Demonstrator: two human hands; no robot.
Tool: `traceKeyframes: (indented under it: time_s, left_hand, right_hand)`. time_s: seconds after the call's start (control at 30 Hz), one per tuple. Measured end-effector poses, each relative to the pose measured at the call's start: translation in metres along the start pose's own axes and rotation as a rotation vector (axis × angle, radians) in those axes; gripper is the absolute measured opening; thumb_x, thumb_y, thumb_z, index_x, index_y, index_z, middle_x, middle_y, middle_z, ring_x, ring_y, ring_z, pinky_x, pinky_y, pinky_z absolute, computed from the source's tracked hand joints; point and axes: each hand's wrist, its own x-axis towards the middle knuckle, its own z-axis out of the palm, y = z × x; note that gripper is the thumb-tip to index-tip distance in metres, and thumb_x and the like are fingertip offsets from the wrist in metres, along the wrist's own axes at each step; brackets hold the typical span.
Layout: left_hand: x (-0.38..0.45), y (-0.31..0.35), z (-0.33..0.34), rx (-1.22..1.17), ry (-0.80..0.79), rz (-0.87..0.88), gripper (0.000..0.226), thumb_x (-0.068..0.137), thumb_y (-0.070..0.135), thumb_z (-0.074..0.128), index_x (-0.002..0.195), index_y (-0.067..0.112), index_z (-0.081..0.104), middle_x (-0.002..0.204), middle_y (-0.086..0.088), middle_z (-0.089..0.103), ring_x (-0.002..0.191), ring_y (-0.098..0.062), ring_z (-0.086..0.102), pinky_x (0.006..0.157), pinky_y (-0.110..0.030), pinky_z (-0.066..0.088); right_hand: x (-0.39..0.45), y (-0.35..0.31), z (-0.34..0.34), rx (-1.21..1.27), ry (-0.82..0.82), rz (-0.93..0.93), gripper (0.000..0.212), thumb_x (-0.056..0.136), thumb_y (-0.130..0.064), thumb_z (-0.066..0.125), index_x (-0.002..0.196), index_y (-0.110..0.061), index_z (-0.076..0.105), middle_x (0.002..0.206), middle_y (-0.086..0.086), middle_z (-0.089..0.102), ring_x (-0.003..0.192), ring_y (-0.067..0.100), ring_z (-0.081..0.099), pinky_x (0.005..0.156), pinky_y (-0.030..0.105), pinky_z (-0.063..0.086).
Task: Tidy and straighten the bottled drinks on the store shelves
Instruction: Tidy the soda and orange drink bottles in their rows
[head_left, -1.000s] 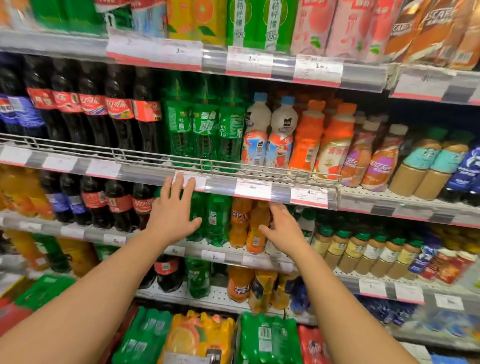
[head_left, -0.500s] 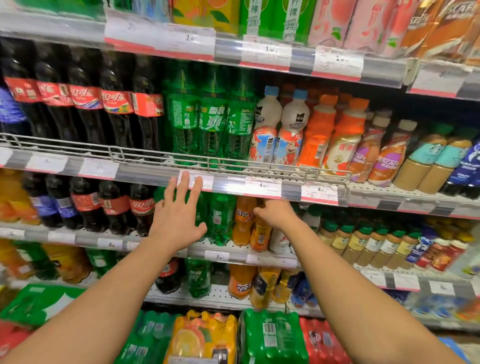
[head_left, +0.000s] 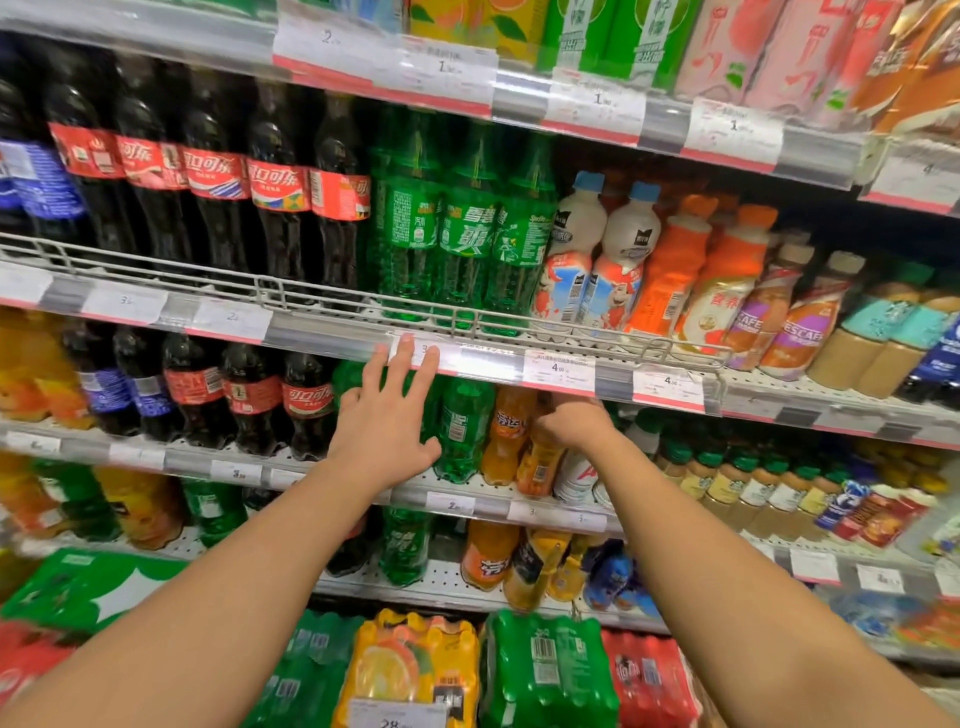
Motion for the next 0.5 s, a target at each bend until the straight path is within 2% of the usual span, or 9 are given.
traceKeyframes:
  time_s: [0.1, 0.17, 0.3, 0.5]
  left_hand:
    - [0.0, -0.001, 0.001, -0.011, -0.001, 0.003, 0.111, 0.084, 0.059, 0.06, 0.157, 0.031, -0.019, 0.167, -0.004, -0.024, 0.154, -0.036, -0.009, 0.11, -0.053, 0.039]
    - [0.0, -0.002, 0.002, -0.016, 0.003, 0.006, 0.112, 0.084, 0.059, 0.061, 0.157, 0.031, -0.019, 0.167, -0.004, -0.024, 0.154, -0.036, -0.009, 0.11, -0.053, 0.039]
    - [0.001, -0.002, 0.003, -0.02, 0.011, 0.013, 0.113, 0.083, 0.058, 0.061, 0.157, 0.03, -0.019, 0.167, -0.005, -0.024, 0.154, -0.037, -0.009, 0.11, -0.054, 0.04]
    - [0.0, -0.002, 0.003, -0.025, 0.006, 0.015, 0.113, 0.083, 0.058, 0.062, 0.158, 0.03, -0.019, 0.167, -0.004, -0.024, 0.154, -0.037, -0.009, 0.111, -0.054, 0.039]
  right_hand:
    - [0.005, 0.006, 0.005, -0.047, 0.006, 0.012, 0.04, 0.101, -0.038, 0.047, 0.122, -0.01, 0.067, 0.122, 0.011, 0.067, 0.121, 0.031, 0.056, 0.094, 0.034, 0.044]
    - [0.007, 0.008, 0.006, -0.048, 0.051, -0.005, 0.036, 0.099, -0.03, 0.053, 0.13, -0.014, 0.061, 0.126, 0.011, 0.065, 0.118, 0.031, 0.058, 0.084, 0.031, 0.043]
    - [0.011, 0.009, 0.009, -0.038, 0.116, -0.03, 0.044, 0.095, -0.025, 0.058, 0.138, -0.019, 0.052, 0.13, 0.011, 0.061, 0.112, 0.03, 0.06, 0.076, 0.029, 0.042]
    - [0.012, 0.01, 0.011, -0.024, 0.108, -0.037, 0.038, 0.094, -0.025, 0.059, 0.13, -0.017, 0.055, 0.111, 0.008, 0.06, 0.095, 0.025, 0.055, 0.073, 0.029, 0.042]
